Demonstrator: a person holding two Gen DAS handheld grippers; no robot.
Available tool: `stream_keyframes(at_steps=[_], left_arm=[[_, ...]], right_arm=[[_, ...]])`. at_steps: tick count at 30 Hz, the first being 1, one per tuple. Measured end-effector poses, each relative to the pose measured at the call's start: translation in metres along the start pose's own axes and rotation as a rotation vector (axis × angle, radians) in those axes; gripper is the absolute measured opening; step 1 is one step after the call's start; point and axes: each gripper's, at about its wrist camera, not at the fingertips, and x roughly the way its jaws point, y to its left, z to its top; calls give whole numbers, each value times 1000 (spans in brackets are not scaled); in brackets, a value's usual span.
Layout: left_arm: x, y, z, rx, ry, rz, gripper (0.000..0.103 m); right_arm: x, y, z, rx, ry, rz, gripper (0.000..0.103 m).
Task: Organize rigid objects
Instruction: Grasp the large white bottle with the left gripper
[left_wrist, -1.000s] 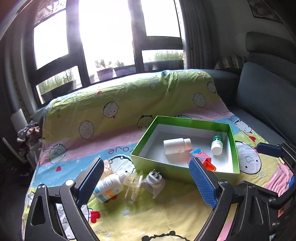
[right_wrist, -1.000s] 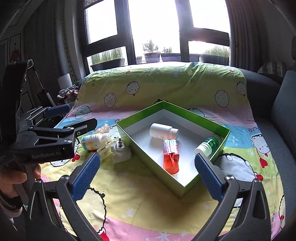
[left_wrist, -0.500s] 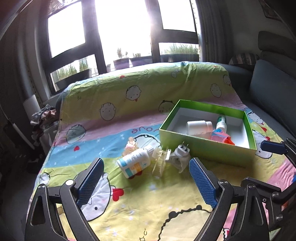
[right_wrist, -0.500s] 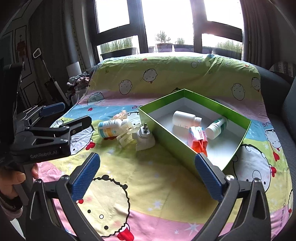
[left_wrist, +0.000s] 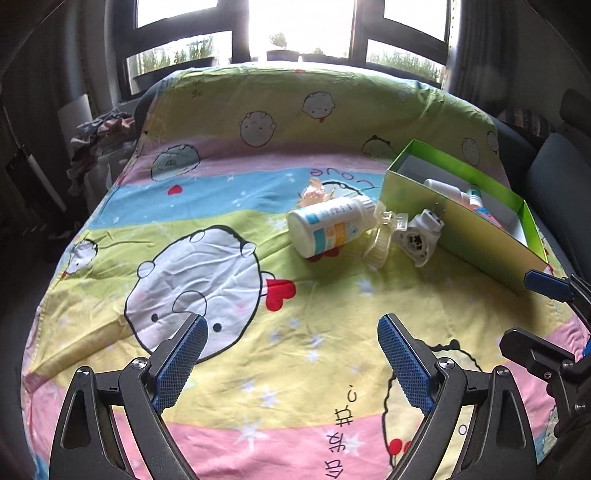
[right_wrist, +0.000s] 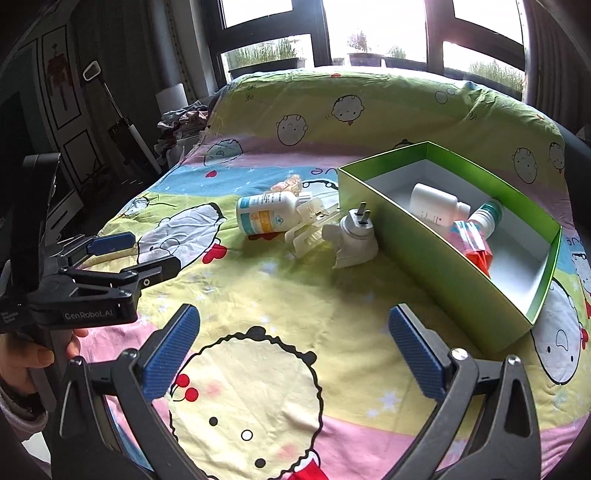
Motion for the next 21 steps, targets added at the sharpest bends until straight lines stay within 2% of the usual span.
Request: stream_keyframes(at_steps=[7, 11, 16, 21], left_arm=[[21, 21, -6, -28, 42, 9, 94], [32, 35, -4, -62, 62, -16, 94], [42, 60, 5, -145, 72, -98, 94], [53, 79, 22, -198, 65, -230, 94]], right_arm=[[27, 12, 6, -14, 42, 21, 102], [43, 17, 10, -25, 61, 33, 102], [62, 18, 15, -30, 79, 47, 102], [81, 20, 21, -27, 92, 82, 102]])
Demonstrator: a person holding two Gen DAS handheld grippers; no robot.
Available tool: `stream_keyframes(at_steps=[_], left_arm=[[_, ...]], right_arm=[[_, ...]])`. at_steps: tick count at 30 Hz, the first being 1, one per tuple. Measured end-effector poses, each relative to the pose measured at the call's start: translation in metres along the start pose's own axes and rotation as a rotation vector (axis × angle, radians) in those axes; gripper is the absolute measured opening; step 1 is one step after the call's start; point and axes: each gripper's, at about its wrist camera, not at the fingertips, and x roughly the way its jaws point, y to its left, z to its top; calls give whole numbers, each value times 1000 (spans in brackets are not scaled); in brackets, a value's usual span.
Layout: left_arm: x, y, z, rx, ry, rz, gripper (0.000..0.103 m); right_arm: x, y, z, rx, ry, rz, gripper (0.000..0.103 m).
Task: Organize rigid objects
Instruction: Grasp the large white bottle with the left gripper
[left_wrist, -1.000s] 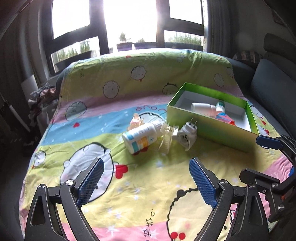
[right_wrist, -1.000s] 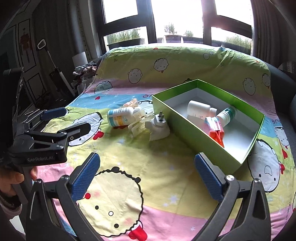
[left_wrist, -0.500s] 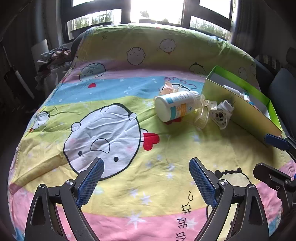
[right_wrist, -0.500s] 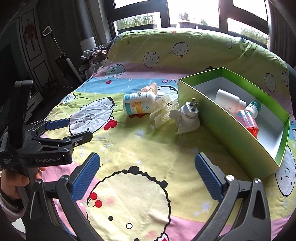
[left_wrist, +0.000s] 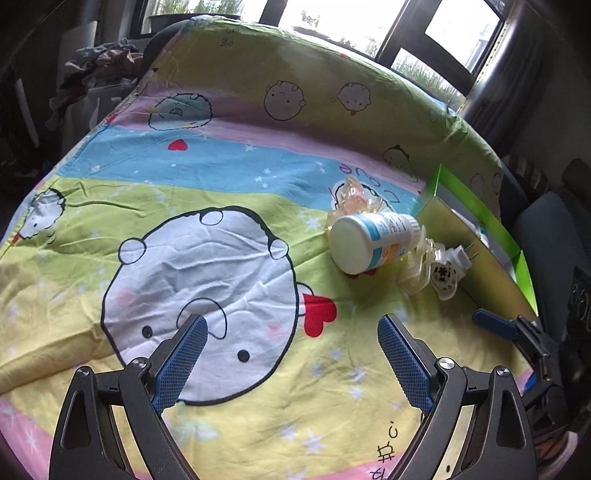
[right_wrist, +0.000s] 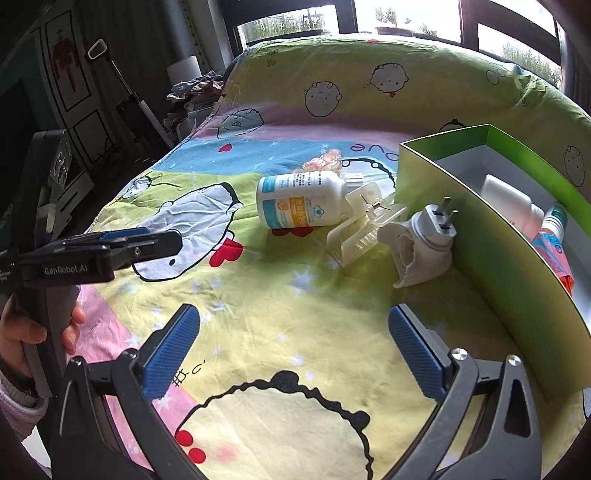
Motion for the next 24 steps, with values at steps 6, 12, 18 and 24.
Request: stream_keyframes(at_steps=[6, 12, 18, 24], left_arm=[[23, -2, 33, 5, 49, -153, 94], [63, -24, 66, 26, 114, -265, 94], [96, -39, 83, 62, 193, -315, 94], [108, -37, 95, 110, 233, -311, 90]], right_arm=[[23, 3, 12, -9, 9, 32, 102], [40, 0, 28, 40, -8, 125, 102], [63, 14, 42, 9, -8, 213, 102], [83, 6, 51, 88, 17, 275, 101]])
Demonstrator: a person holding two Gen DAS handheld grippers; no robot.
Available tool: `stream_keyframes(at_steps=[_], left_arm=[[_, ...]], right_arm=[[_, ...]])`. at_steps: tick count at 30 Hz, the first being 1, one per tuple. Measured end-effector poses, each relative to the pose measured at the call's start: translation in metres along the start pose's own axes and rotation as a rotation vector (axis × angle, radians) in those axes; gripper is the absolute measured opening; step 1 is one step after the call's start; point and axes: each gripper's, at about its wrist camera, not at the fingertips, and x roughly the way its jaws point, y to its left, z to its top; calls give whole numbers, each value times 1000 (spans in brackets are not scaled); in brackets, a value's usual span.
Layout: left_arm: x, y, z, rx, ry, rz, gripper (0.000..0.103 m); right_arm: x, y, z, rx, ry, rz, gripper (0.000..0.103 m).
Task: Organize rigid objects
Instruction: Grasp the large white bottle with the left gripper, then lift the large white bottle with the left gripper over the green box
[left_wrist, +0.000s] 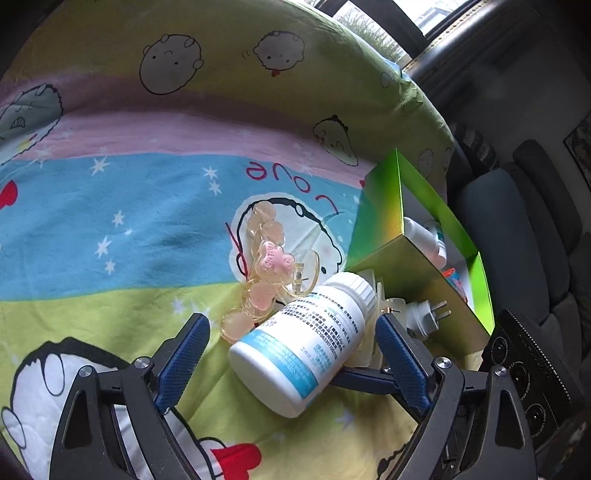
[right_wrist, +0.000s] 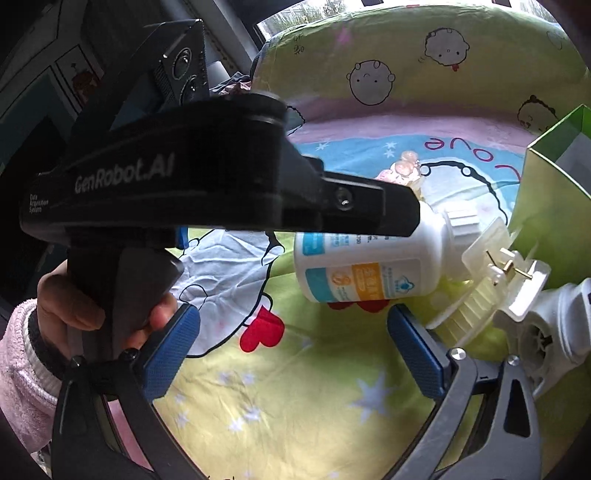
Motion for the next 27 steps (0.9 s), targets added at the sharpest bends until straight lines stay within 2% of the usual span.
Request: stream_keyframes(at_steps=[4, 6, 8, 13, 15, 17, 18, 20, 23, 27], left_arm=[[1, -6, 2, 63, 27, -15, 86], [3, -7, 2, 73, 43, -46, 78], [6, -6, 3, 69, 63, -71, 65], [9, -6, 4, 54, 69, -77, 65], [9, -6, 3, 52, 71, -69, 65], [9, -11, 1, 71, 70, -57, 66], [9, -14, -1, 84, 75, -54, 66], [12, -19, -7, 81, 98, -91, 58], [13, -29, -15, 113, 96, -42, 58], [1, -37, -24, 126, 66, -50, 58]], right_arm=[[1, -3, 5, 35, -14, 12, 100], [-2, -13, 7, 94, -35, 29, 101], [-2, -25, 8, 167, -46, 50, 99], [-6, -40, 6, 283, -79, 112, 91], [-8, -41, 5, 300, -79, 106, 84], [-10, -45, 4, 317, -81, 94, 68], [-11, -46, 4, 323, -85, 90, 66], [-12, -47, 1, 318, -97, 103, 64], [-14, -41, 1, 263, -87, 77, 58], [-24, -32, 1, 216, -106, 62, 57]])
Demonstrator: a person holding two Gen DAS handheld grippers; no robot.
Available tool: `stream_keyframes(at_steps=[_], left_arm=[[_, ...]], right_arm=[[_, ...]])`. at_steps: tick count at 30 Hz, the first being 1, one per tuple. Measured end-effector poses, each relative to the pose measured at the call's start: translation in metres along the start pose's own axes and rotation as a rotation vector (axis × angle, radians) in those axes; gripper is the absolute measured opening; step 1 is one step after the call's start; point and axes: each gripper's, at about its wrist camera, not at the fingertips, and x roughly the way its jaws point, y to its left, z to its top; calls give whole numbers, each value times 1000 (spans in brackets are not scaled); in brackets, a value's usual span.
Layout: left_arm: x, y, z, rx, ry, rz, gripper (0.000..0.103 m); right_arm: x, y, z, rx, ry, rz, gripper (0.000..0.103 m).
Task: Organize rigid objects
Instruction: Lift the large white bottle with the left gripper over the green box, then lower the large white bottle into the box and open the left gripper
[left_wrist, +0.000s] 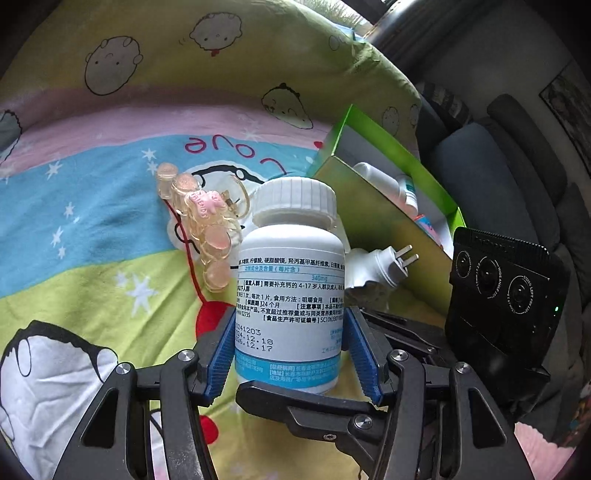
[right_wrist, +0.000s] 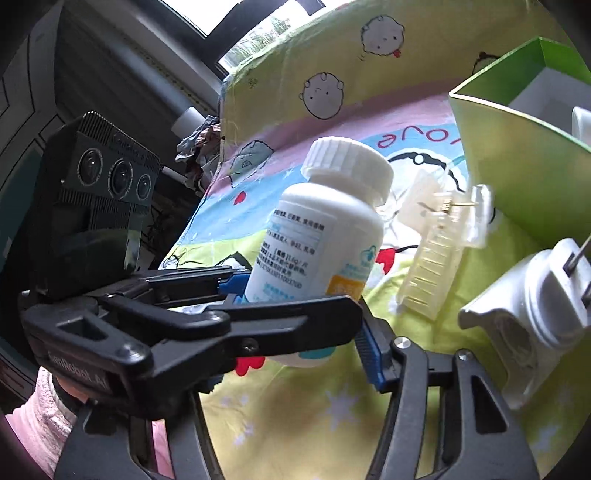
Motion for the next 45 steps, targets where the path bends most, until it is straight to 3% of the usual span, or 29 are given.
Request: stream_keyframes(at_steps=[14, 28, 39, 42, 45], left_arm=[[-33, -97, 3, 175, -90, 19, 57], [31, -192, 45, 243, -54, -71, 57], [89, -207, 69, 176, -12, -91, 57], [92, -202, 70, 158, -19, -59, 59], [84, -197, 69, 156, -44, -21, 72]], right_arm=[[-80, 22, 5, -96, -145, -16, 57], [-170, -38, 13, -39, -241, -123, 57], [-195, -99, 15, 43, -232, -224, 60], [-201, -105, 11, 35, -233, -264, 68], [-207, -105, 10, 18, -249, -334, 81]])
